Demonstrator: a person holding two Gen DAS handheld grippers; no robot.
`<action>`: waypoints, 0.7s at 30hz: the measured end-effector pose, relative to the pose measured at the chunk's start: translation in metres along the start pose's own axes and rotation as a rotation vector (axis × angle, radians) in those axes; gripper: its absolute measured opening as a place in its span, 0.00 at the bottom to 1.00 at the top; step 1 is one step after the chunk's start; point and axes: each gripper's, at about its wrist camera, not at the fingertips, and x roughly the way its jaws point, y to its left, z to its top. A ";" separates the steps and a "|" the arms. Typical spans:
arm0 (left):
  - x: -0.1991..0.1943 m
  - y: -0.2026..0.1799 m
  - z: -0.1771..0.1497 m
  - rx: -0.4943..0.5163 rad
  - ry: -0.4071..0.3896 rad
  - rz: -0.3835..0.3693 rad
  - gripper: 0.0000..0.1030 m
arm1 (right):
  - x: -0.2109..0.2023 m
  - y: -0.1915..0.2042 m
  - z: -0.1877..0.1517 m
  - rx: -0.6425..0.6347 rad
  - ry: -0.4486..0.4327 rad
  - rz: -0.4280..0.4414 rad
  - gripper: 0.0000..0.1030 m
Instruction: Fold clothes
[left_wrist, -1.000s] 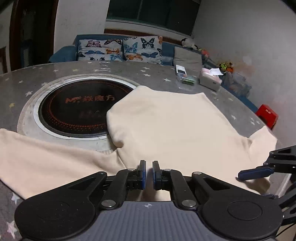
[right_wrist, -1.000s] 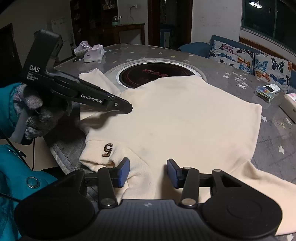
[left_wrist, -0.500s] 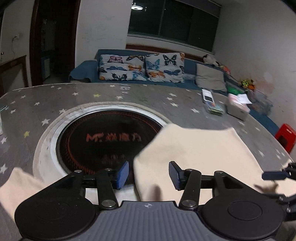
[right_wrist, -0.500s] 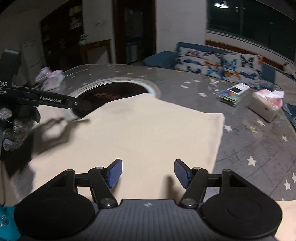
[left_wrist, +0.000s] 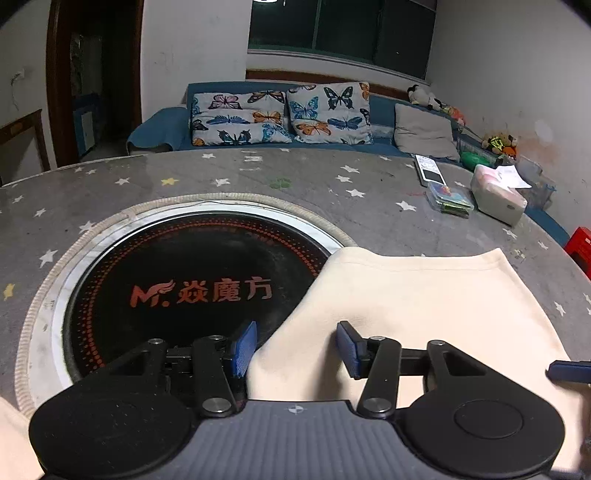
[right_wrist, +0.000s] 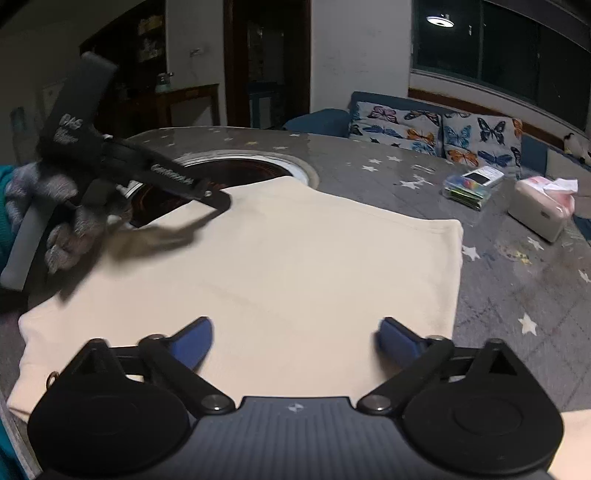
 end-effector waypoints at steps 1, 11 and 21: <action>0.001 -0.001 0.000 0.005 0.000 -0.005 0.46 | 0.000 -0.001 0.000 0.004 0.000 0.003 1.00; -0.019 -0.021 0.001 0.053 -0.068 -0.082 0.08 | 0.000 -0.001 -0.001 0.014 -0.003 0.011 1.00; -0.044 -0.064 -0.017 0.186 -0.058 -0.299 0.10 | 0.000 -0.001 -0.001 0.016 -0.003 0.012 1.00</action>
